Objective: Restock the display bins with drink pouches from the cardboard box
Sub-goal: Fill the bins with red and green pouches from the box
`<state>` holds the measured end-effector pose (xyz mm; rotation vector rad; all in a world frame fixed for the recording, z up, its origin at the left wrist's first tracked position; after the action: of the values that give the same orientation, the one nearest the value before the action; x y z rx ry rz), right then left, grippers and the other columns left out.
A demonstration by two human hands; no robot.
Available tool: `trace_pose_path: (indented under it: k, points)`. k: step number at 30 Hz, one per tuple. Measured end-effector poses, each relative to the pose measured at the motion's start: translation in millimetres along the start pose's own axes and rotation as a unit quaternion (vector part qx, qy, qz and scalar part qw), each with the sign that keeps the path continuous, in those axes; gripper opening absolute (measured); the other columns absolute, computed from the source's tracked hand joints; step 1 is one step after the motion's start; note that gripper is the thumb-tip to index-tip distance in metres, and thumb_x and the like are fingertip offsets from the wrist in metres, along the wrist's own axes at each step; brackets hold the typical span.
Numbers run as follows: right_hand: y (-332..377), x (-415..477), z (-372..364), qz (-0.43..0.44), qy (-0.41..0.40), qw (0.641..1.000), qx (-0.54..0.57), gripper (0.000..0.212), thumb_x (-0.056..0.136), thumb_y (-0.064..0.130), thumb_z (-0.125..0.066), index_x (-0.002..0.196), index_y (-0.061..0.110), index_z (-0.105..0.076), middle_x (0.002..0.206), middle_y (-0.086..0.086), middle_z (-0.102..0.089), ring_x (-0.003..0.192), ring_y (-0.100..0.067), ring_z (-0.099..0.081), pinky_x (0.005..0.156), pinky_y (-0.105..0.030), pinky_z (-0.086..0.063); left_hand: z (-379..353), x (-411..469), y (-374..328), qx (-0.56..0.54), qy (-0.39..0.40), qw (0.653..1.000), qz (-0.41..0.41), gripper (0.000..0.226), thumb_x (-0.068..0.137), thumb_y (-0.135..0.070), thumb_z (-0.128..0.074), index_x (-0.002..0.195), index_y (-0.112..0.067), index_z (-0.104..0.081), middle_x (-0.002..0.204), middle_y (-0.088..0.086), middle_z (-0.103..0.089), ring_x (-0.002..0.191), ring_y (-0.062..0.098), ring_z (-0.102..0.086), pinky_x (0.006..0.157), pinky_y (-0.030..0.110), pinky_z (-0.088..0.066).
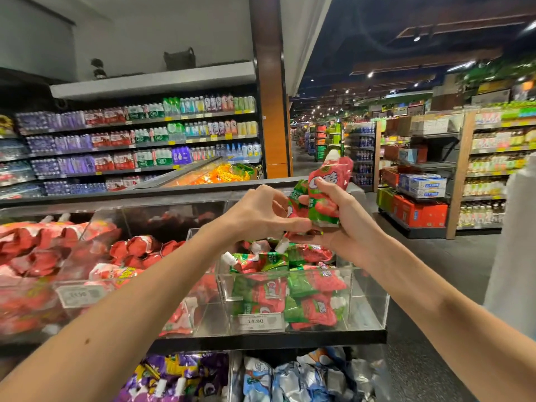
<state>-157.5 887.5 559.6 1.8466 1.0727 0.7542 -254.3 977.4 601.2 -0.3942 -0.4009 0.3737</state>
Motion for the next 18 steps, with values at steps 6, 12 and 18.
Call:
trace_pose_path:
  k: [6, 12, 18]
  points:
    - [3.7, 4.0, 4.9, -0.015, -0.010, 1.000, 0.024, 0.020, 0.091, 0.037, -0.063, 0.092, 0.017, -0.063, 0.104, -0.010, -0.069, 0.118, -0.037, -0.060, 0.073, -0.061, -0.057, 18.0, 4.4, 23.2, 0.070, -0.060, 0.995, -0.029, 0.019, 0.085, -0.026, -0.077, 0.100, -0.016, -0.073, 0.092, -0.007, -0.069, 0.082, 0.009, -0.064, 0.073, 0.024, -0.048]
    - [17.5, 5.0, 25.3, 0.029, -0.056, 0.991, -0.120, 0.022, 0.094, 0.041, -0.059, 0.103, 0.022, -0.065, 0.104, 0.000, -0.070, 0.103, -0.025, -0.059, 0.086, -0.038, -0.048, -7.0, 9.1, 56.0, 0.311, 0.013, 0.950, -0.038, 0.025, 0.090, -0.016, -0.070, 0.114, -0.012, -0.068, 0.112, 0.009, -0.068, 0.099, 0.029, -0.065, 0.087, 0.043, -0.054]
    - [16.9, -1.1, 38.4, 0.011, -0.075, 0.981, -0.176, 0.026, 0.096, 0.042, -0.056, 0.107, 0.020, -0.062, 0.107, -0.004, -0.072, 0.062, -0.013, -0.054, 0.065, -0.031, -0.042, -21.3, 11.6, 64.5, 0.351, 0.066, 0.934, -0.006, 0.028, 0.088, -0.013, -0.069, 0.071, -0.019, -0.047, 0.077, 0.000, -0.045, 0.070, 0.024, -0.052, 0.065, 0.037, -0.043]
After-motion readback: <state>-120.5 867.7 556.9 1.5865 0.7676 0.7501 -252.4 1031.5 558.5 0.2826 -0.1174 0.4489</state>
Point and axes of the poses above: each hand's wrist, its own x-axis towards the middle knuckle, its own z-axis out of the back of the hand, y = z × x, the point moved 6 cm from there along x, towards the middle knuckle
